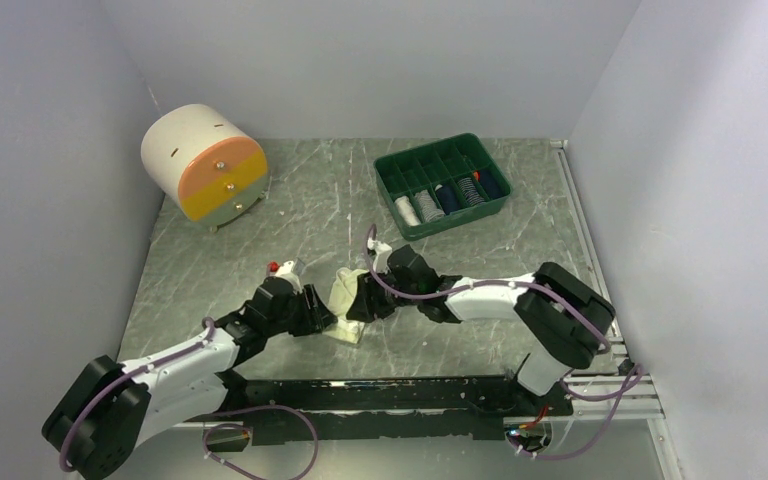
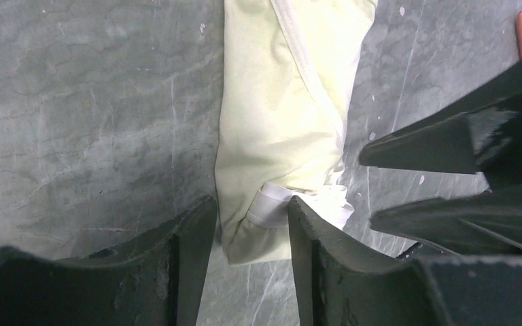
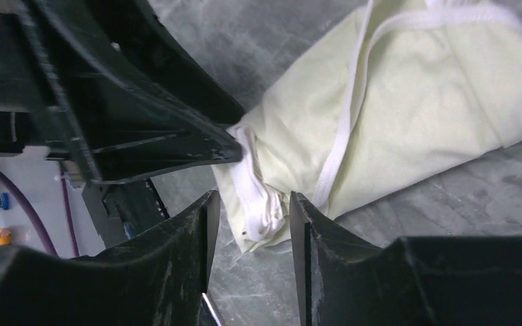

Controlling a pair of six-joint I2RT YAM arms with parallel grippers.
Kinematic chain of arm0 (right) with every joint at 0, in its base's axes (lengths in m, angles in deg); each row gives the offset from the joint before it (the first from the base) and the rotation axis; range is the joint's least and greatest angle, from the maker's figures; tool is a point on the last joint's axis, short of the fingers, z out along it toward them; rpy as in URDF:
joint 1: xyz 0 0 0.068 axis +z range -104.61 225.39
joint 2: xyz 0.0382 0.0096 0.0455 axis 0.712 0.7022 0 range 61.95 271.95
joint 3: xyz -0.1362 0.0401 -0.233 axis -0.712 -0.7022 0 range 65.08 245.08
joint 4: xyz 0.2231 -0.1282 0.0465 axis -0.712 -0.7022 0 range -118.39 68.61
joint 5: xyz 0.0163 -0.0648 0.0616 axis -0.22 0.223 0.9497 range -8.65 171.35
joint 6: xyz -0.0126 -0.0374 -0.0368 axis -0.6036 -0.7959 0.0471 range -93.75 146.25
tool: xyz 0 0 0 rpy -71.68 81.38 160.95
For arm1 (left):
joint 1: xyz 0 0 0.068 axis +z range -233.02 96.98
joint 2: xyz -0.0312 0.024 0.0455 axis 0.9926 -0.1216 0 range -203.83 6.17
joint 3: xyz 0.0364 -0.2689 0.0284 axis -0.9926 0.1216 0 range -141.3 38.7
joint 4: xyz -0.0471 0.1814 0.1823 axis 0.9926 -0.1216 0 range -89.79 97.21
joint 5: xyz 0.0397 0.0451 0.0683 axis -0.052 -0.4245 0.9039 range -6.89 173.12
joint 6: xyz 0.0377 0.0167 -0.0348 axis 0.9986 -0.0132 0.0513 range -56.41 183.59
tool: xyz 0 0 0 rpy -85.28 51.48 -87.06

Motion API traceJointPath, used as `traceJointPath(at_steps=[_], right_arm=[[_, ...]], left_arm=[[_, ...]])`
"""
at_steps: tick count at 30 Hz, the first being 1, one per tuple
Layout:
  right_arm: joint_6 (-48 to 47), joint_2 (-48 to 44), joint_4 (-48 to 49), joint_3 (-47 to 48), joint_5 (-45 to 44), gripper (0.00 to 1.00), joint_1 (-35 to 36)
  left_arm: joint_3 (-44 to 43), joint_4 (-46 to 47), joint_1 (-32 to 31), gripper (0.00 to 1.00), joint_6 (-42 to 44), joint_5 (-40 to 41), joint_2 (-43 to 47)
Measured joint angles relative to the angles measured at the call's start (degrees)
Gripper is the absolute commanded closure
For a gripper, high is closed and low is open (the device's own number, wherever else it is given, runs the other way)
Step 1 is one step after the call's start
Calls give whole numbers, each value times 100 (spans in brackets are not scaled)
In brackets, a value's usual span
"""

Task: Roll the underwear
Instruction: Roll the underwear to the center of the board.

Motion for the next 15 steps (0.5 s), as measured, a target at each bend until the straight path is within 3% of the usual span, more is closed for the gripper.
traceJointPath(at_steps=[5,7,8,9,12,15], right_arm=[[-210,-551,-70,-13,-323,46,-2],[-411,-973,175,-245,-608,22,59],[-542,-1268,439,-483,-809,5,116],[-643,-1578,728,-772,-992,1,181],[-634,-2197,1528,-1543,-1692,0,330],[-691,-2129,1725,-1764,-1996,0,138]], left_arm=[[-2,210,0,51,-2,-26,-210],[-13,282,0,51,-2,-44,-284],[-20,302,0,51,-4,-48,-308],[-26,315,0,51,-2,-52,-328],[-46,337,0,51,-2,-66,-372],[-68,332,0,51,-2,-76,-407]])
